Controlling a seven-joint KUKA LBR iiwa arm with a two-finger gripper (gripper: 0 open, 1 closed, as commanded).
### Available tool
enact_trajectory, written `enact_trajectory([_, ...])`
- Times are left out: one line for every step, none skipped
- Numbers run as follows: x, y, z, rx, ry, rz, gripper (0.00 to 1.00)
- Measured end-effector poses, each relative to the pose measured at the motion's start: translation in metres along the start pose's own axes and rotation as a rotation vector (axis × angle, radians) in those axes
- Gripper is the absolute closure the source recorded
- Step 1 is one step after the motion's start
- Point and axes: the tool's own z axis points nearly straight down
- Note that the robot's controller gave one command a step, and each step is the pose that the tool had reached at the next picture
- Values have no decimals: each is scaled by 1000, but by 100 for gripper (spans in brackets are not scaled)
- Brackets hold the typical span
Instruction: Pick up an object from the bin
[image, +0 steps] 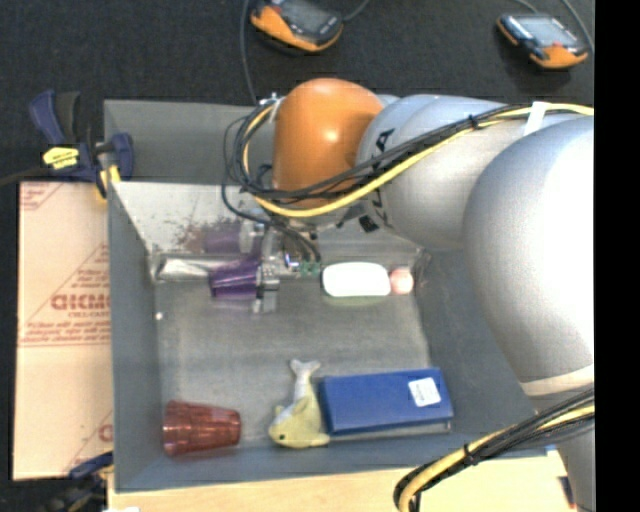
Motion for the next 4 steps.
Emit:
enact_trajectory([6,-43,74,3,6,-148,0])
enact_trajectory([-1,-17,78,-3,-14,-102,100])
enact_trajectory([-1,-18,77,-3,-13,-101,100])
enact_trajectory([28,-35,6,-2,-7,-108,100])
